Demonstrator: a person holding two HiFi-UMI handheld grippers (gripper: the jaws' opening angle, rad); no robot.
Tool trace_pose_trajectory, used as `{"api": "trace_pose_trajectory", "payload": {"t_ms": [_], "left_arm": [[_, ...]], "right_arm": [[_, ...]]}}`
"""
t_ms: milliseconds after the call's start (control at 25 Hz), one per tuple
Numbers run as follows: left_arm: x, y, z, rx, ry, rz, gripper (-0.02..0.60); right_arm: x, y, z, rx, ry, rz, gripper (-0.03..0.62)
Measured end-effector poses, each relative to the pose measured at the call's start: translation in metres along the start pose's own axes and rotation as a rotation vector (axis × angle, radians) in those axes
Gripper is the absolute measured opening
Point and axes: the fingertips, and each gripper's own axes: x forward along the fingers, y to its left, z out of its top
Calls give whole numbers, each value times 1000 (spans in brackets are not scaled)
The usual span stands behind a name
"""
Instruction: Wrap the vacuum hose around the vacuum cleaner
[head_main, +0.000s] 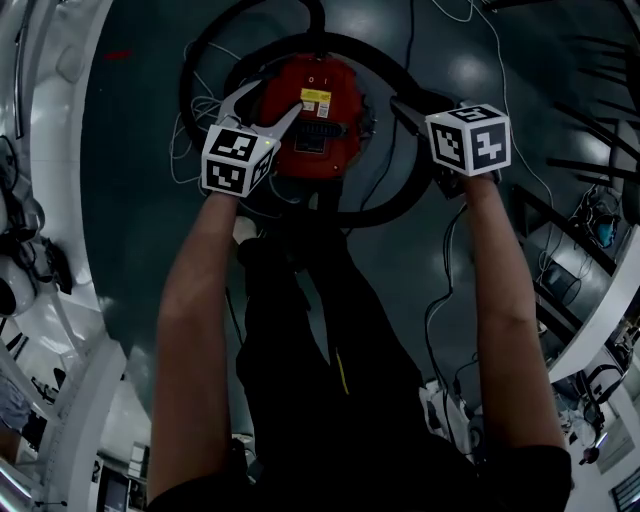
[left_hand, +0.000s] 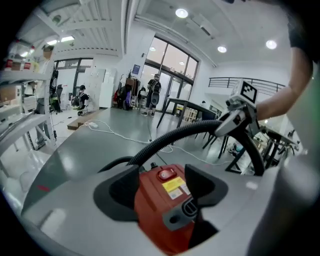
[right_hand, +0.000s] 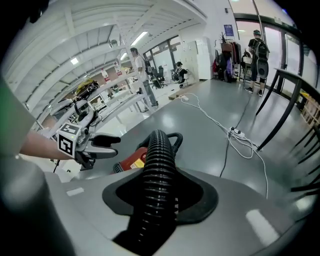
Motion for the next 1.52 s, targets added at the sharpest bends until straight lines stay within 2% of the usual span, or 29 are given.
{"api": "trace_pose_trajectory", "payload": {"t_ms": [360,720,1000,1160,1320,1520], "left_arm": [[16,15,3,63,55,40,296],[22,38,9,125,82,105,310],[43,27,32,201,77,37,310],[57,11,48,304,71,-35,310],[66,4,57,377,73,-69,310],[79,-2,56,475,122,-116,310]], "right_arm": [[-31,-14,11,-57,-46,55,166],[-53,-15,15,-121,-32,131,166],[-52,0,11,-119,-28,156,166],[-51,5,9,-109,-33,163,166],[-51,11,4,-102,-35,174,166],[-48,15,-7,-108,-33,204,166]]}}
